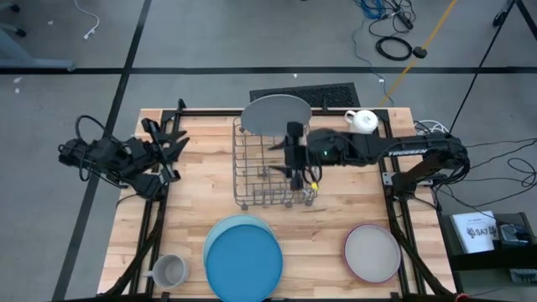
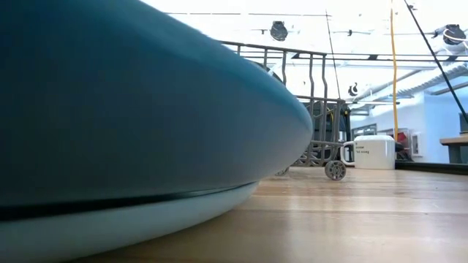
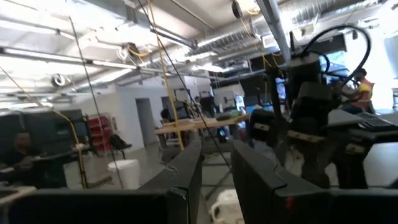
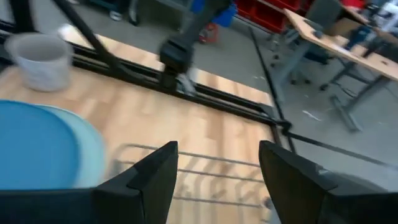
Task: Sort dishes
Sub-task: Put the blue plate into the dish rack
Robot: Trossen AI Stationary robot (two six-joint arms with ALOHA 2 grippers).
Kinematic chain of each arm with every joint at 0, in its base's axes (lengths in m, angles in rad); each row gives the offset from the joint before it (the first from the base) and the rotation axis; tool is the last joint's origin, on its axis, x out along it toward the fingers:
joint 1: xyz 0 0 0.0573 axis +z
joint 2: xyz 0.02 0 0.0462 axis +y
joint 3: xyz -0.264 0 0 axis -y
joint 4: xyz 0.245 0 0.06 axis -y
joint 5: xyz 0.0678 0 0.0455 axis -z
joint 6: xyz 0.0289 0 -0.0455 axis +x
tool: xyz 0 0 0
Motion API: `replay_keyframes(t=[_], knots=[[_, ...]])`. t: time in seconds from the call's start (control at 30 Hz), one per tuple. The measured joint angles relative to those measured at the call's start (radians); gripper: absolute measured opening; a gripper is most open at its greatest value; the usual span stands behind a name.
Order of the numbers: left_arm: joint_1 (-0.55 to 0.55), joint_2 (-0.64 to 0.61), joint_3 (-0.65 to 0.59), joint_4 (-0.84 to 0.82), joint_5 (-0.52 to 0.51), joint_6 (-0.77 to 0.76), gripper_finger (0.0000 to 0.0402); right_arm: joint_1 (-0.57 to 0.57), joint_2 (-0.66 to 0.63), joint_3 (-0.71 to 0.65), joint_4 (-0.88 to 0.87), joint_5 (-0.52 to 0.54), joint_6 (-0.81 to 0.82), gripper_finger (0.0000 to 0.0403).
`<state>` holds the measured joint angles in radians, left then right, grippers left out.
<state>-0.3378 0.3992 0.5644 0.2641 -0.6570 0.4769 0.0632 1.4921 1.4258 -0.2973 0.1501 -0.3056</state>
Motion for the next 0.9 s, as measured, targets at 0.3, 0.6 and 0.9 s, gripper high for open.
replay_keyframes(t=[0.3, 0.6, 0.9], knots=[[0.000, 0.000, 0.000, -0.057, 0.077, -0.131, 0.0087, 0.119, 0.042, 0.002, 0.010, 0.013, 0.085, 0.0219], [-0.005, 0.003, 0.000, -0.078, 0.115, -0.204, 0.0087, 0.195, 0.106, 0.002, -0.001, 0.061, 0.129, 0.0219], [-0.005, 0.036, 0.000, -0.128, 0.159, -0.268, 0.0087, 0.214, 0.196, 0.002, 0.014, 0.058, 0.196, 0.0219]])
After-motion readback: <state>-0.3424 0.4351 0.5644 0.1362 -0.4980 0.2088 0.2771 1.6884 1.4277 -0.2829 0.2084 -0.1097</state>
